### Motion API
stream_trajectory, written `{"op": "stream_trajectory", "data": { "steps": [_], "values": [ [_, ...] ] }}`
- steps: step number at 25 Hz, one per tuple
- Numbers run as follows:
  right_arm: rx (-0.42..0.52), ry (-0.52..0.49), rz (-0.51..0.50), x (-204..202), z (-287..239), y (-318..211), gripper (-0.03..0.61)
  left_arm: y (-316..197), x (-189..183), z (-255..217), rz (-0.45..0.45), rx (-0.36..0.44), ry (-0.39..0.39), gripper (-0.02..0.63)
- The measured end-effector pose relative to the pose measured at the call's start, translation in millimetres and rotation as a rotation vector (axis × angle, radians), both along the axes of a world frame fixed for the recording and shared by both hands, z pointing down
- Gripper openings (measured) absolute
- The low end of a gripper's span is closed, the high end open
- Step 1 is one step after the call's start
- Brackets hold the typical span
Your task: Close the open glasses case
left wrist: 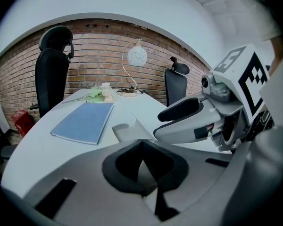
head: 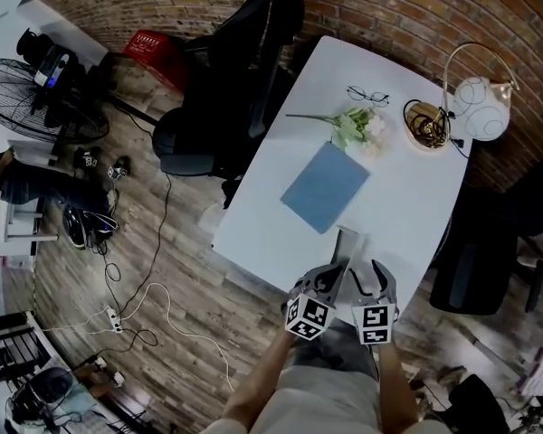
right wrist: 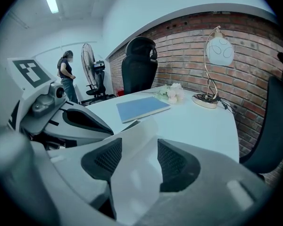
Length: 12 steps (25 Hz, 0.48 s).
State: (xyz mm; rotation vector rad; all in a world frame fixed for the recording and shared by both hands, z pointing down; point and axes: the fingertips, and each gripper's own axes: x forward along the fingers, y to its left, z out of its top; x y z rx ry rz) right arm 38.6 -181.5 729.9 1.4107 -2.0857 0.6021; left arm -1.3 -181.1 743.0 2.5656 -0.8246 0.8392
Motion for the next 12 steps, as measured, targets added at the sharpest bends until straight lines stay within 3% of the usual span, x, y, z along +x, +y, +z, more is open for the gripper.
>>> {"op": "stream_trajectory", "data": {
  "steps": [12],
  "values": [
    [0.002, -0.002, -0.021, -8, 1, -6, 0.239, -7, -13, 5, -0.039, -0.011, -0.008, 0.003]
  ]
}}
